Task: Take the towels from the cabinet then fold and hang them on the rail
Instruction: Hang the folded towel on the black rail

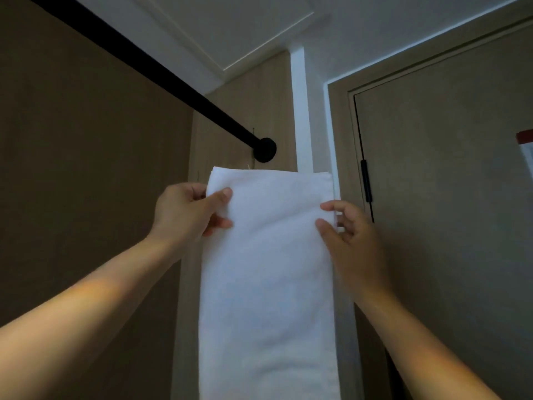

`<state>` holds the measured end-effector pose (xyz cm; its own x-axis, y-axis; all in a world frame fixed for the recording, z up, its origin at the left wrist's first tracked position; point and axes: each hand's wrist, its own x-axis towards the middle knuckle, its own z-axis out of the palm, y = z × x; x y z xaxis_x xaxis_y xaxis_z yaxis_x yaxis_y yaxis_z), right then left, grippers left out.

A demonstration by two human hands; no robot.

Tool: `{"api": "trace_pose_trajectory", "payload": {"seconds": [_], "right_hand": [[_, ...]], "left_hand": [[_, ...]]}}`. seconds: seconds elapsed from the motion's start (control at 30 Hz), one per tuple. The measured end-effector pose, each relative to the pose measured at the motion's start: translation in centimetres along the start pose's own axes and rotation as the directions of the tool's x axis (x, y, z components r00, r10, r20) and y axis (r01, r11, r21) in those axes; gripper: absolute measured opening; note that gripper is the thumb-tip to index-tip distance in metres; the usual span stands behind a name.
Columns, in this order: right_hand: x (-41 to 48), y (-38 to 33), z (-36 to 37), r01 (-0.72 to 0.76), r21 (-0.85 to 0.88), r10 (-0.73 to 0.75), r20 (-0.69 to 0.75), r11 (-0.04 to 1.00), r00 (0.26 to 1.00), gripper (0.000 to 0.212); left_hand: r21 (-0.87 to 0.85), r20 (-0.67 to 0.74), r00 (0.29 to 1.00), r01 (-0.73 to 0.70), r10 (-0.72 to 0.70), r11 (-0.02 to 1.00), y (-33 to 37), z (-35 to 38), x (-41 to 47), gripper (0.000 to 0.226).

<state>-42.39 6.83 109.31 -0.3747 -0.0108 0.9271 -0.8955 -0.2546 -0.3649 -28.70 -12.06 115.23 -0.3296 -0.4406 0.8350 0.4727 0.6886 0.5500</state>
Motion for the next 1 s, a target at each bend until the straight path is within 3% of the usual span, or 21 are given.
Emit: {"api": "trace_pose_trajectory", "payload": {"seconds": [0.17,0.33,0.6,0.77,1.0], "right_hand": [[4.0,2.4,2.0,0.118,0.024,-0.116,-0.081,0.993,0.990,0.016],[7.3,4.4,3.5,0.146,0.141,-0.124,-0.158,0.979,0.980,0.018],[12.0,5.8,4.8,0.156,0.451,-0.145,-0.059,0.879,0.988,0.023],[14.6,5.8,6.4,0.135,0.525,-0.172,0.022,0.840,0.985,0.031],[16.8,4.5,9.0,0.157,0.450,-0.193,0.035,0.879,0.981,0.047]], "left_hand": [[0.041,-0.054,0.995,-0.077,0.079,0.996,0.5,0.7,3.5,0.025],[0.150,-0.105,0.971,-0.198,0.214,0.969,1.4,1.5,5.1,0.026],[0.316,-0.239,0.886,-0.317,0.398,0.894,5.4,3.3,6.1,0.028],[0.531,-0.297,0.826,-0.274,0.479,0.802,8.0,3.8,6.8,0.031],[0.674,-0.315,0.802,-0.187,0.507,0.715,10.6,3.3,7.7,0.035]]}}
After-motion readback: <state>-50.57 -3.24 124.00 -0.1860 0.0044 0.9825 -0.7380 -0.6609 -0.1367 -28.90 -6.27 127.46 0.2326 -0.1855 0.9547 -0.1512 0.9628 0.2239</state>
